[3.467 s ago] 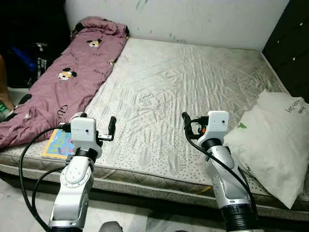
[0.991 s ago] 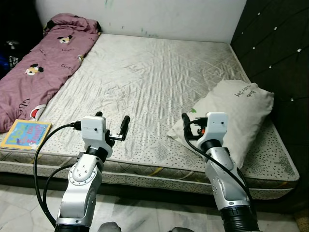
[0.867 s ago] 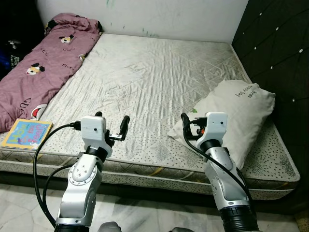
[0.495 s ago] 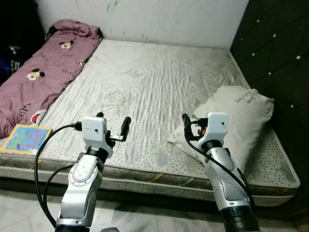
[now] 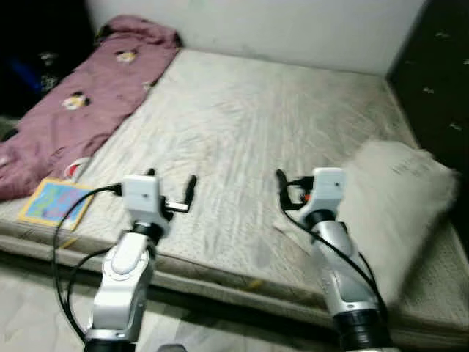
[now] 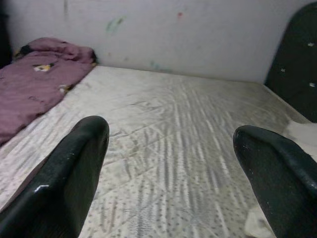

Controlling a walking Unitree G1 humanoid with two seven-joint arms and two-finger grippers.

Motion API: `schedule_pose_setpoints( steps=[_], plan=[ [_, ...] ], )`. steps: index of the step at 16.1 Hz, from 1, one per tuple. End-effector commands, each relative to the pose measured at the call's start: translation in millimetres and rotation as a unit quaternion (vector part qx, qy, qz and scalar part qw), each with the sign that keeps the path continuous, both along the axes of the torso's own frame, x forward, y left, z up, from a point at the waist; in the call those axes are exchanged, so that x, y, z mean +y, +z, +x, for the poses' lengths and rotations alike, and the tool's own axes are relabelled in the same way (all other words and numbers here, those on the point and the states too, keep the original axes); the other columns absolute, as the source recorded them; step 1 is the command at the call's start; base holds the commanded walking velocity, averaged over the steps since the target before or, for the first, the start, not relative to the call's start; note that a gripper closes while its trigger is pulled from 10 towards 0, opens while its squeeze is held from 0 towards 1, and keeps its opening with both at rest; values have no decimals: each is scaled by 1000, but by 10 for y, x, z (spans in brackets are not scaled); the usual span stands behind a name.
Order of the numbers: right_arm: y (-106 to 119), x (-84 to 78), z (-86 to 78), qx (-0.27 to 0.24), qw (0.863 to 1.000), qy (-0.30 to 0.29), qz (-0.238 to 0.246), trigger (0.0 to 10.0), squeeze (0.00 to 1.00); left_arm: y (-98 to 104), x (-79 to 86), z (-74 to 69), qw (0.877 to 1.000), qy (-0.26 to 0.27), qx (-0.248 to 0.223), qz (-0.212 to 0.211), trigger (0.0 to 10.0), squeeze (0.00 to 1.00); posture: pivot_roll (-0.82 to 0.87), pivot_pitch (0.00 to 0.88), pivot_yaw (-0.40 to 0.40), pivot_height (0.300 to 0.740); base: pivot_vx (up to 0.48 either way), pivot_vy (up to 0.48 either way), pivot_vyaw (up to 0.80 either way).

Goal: Clean up the room

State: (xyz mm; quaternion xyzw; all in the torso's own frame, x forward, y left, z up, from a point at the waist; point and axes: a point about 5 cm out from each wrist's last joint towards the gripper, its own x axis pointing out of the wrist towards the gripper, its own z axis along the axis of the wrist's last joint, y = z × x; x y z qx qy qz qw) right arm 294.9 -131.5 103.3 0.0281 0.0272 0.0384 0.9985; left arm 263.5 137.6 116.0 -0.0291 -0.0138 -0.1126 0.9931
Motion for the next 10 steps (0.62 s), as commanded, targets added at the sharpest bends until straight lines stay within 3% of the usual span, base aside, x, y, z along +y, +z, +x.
schedule_pose_setpoints(
  steps=[1, 3, 10],
  plan=[
    [8, 5, 11, -3, 1000, 0, -3, 10000, 0, 1, 35, 5, 1000, 3, 1, 6, 10000, 0, 38, 0, -22, 740, 319, 0, 0],
    [9, 2, 12, -2, 1000, -1, -2, 10000, 0, -11, 37, 8, 1000, 6, 6, 7, 10000, 0, 38, 0, -22, 740, 266, 0, 0],
    [-33, -64, 14, -1, 1000, -11, -12, 10000, 0, -33, 107, -10, 998, 44, 3, 39, 10000, 0, 48, 0, -14, 740, 0, 0, 0]
  ],
)
